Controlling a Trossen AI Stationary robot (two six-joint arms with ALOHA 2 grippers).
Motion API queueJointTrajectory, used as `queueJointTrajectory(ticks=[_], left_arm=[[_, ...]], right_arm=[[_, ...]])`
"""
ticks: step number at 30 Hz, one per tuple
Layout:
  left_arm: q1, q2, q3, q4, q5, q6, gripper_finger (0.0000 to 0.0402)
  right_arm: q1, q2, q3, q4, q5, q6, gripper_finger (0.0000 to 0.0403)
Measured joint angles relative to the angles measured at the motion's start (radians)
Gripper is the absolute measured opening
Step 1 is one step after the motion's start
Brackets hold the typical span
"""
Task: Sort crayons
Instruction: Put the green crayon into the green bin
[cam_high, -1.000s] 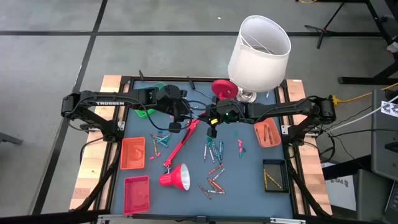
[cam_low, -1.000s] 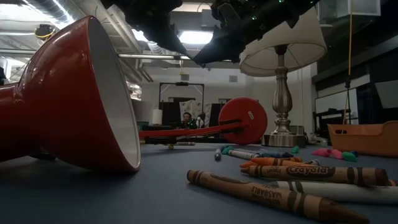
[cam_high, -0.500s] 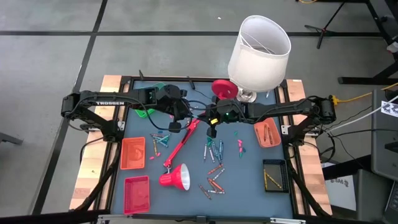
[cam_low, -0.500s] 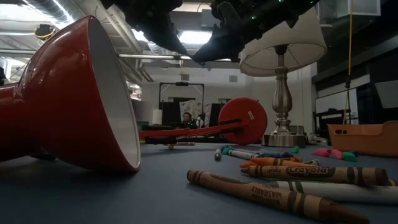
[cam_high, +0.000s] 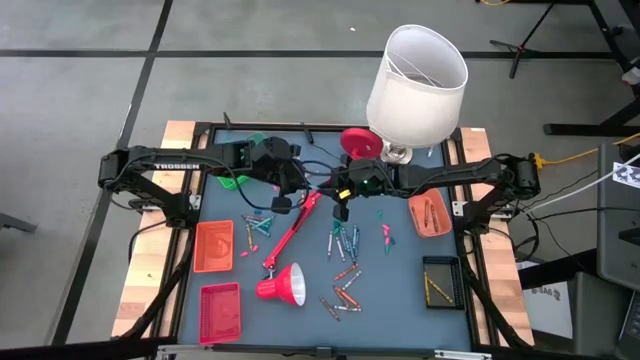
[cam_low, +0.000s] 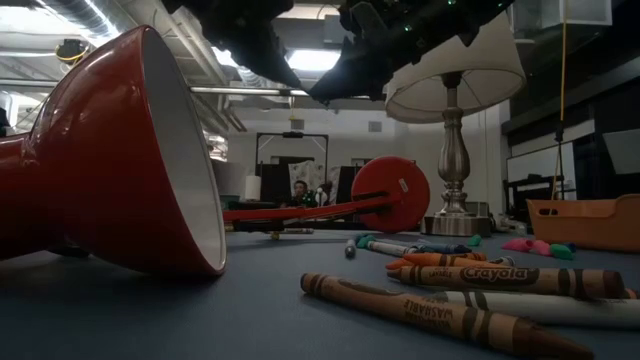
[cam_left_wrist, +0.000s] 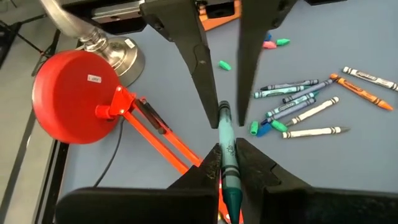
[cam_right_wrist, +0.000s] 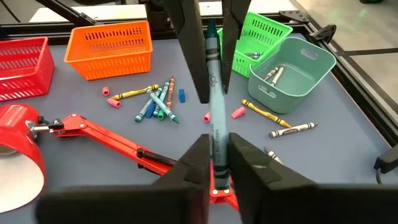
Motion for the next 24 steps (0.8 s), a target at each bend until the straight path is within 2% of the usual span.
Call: queueJointTrajectory(ticks=[3,6,12,18,24], left_arm=[[0.003,-0.012,0.000,-0.031,-0.025,0.000,0.0015],[0.006,-0.035,0.001,-0.109,-0.096,0.000,0.0015],[0.035,-0.103,0.001,-0.353,-0.264,-0.051,0.0016],[0.110,-0.130,0.001,-0.683,-0.415,-0.264,0.0016],[0.202,-0.124,0.000,-0.879,-0.425,-0.514,0.0016]], right_arm=[[0.000,0.000,0.000,0.001,-0.001,0.000,0.0108],[0.000,0.000,0.000,-0.001,-0.003,0.000,0.0138],[0.000,0.000,0.000,-0.055,-0.003,0.000,0.0162],[0.000,0.000,0.000,-0.115,-0.003,0.000,0.0163],[0.000,0.000,0.000,-0.130,-0.003,-0.001,0.0163]])
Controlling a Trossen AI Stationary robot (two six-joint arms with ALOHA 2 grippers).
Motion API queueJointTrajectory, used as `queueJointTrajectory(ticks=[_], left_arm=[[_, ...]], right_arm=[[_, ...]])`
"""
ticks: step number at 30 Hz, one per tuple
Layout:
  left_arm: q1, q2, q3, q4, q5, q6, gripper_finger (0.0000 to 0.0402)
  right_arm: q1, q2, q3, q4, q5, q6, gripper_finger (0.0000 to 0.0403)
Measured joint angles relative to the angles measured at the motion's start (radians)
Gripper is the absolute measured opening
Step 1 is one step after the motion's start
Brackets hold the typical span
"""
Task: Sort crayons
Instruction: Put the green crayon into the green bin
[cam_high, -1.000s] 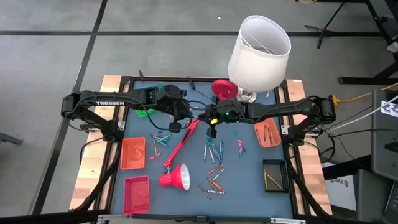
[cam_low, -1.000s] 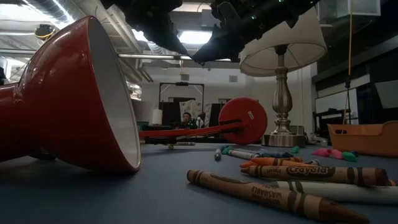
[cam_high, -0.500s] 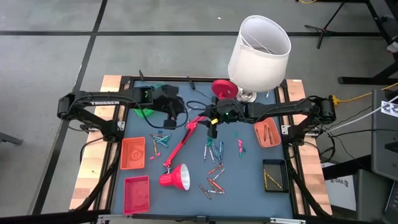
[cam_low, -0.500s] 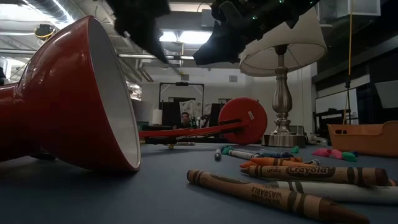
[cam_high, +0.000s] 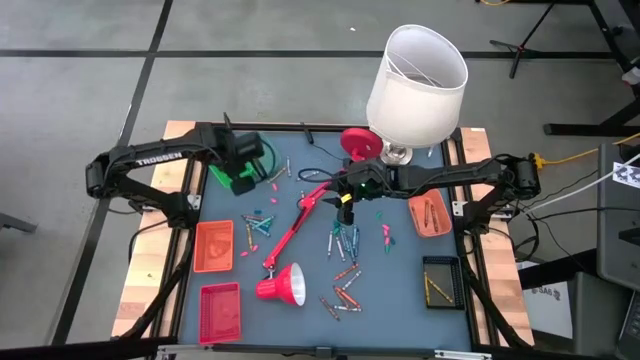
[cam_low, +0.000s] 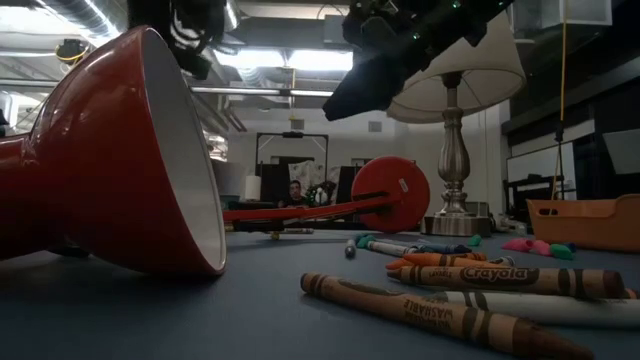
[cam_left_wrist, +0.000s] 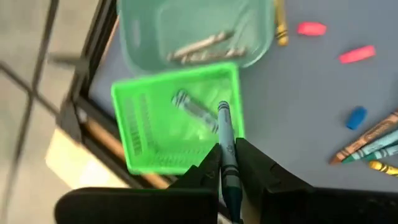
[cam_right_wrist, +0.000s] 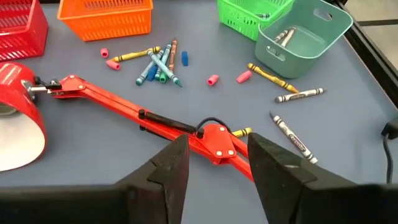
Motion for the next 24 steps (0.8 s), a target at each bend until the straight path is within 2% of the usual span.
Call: queueJointTrajectory(ticks=[5,13,24], left_arm=[[0.073,0.000,0.000,-0.032,-0.026,-0.126,0.0016],[0.163,0.000,0.000,0.006,-0.019,-0.187,0.0016],[0.192,0.020,-0.001,0.010,-0.007,-0.248,0.0016]], right_arm=[[0.000,0.000,0.000,0.000,0.000,-0.003,0.0163],[0.000,0.000,0.000,0.000,0.000,-0.003,0.0163],[0.000,0.000,0.000,0.001,0.000,-0.003,0.0163]])
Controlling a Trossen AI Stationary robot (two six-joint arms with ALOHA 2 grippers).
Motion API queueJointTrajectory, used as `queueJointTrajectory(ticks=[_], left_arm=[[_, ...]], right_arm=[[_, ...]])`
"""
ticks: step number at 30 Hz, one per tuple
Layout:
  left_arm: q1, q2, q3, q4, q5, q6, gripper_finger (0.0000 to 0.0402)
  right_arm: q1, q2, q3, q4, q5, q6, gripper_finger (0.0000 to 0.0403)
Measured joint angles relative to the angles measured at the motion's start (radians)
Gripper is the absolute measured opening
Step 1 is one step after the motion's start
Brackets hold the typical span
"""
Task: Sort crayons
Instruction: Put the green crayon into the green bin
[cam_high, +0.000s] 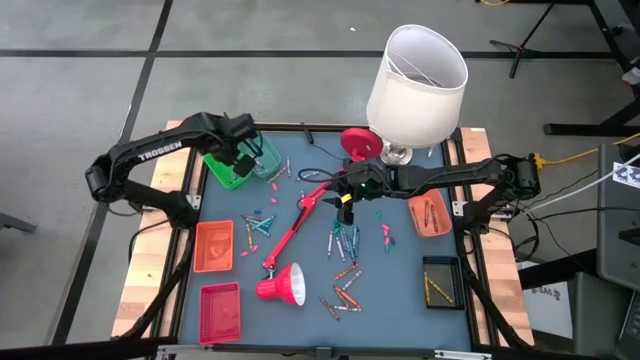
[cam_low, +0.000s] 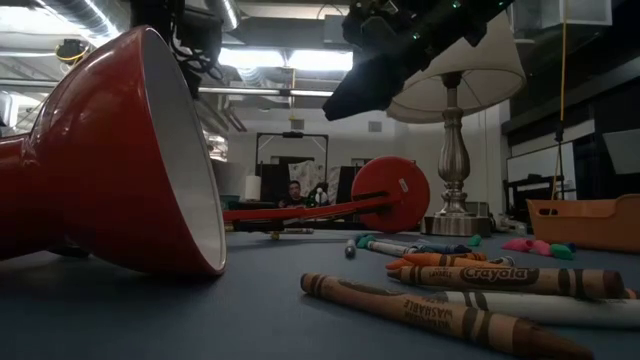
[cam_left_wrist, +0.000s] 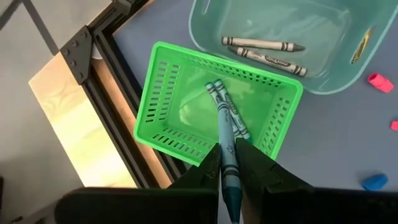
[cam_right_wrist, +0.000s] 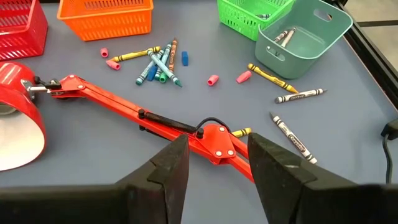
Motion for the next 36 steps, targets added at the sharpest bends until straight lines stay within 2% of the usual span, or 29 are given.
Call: queueJointTrajectory(ticks=[17,32,36], left_arm=[[0.000,0.206,0.000,0.014,0.001,0.010,0.0016],[0.000,0.215,0.000,0.015,-0.024,0.064,0.0016],[0.000,0.215,0.000,0.015,-0.071,0.079,0.0036]], right_arm=[[0.000,0.000,0.000,0.001,0.000,0.000,0.0163],[0.000,0.000,0.000,0.001,0.000,0.000,0.0163],[0.000,0.000,0.000,0.001,0.000,0.000,0.0163]])
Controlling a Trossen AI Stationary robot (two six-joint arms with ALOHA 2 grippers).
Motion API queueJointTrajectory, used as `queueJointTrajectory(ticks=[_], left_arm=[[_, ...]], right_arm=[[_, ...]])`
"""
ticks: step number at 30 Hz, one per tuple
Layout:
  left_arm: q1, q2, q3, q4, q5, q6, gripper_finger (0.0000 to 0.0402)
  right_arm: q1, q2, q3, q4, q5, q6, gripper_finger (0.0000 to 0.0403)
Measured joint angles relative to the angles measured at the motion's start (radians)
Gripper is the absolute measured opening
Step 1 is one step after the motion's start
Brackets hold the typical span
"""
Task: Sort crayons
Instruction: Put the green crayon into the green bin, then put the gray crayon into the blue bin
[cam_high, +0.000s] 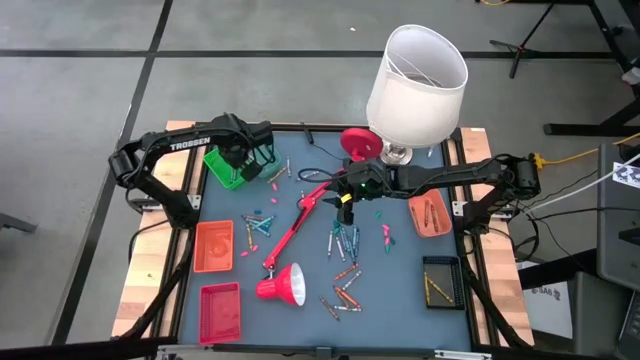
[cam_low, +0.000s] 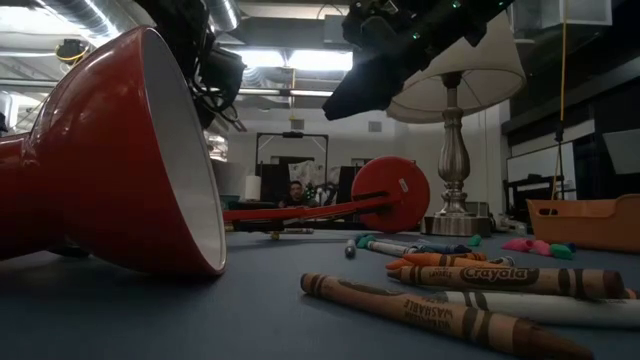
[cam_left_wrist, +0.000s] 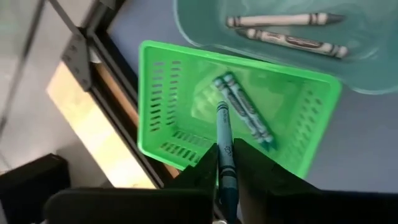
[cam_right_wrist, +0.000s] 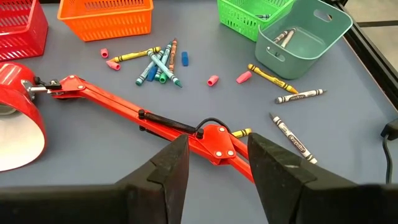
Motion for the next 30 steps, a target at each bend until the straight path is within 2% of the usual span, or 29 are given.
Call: queueJointTrajectory(ticks=[8,16,19,25,27,30], left_arm=[[0.000,0.000,0.000,0.038,-0.088,-0.014,0.0116],[-0.024,0.000,0.000,0.292,-0.073,0.036,0.0141],[-0.040,0.000,0.000,0.450,0.014,0.068,0.0138],[-0.093,0.004,0.000,0.837,0.284,0.163,0.0125],[-0.115,0.014,0.000,0.925,0.336,0.187,0.0122],[-0.148,0.050,0.000,0.991,0.358,0.198,0.0120]], right_arm=[[0.000,0.000,0.000,-0.003,0.000,0.000,0.0163],[0.000,0.000,0.000,-0.004,0.000,0.000,0.0163],[0.000,0.000,0.000,-0.010,0.000,0.000,0.0163],[0.000,0.000,0.000,-0.009,0.000,0.000,0.0163],[0.000,0.000,0.000,-0.008,0.000,0.000,0.0163],[0.000,0.000,0.000,-0.009,0.000,0.000,0.0163]])
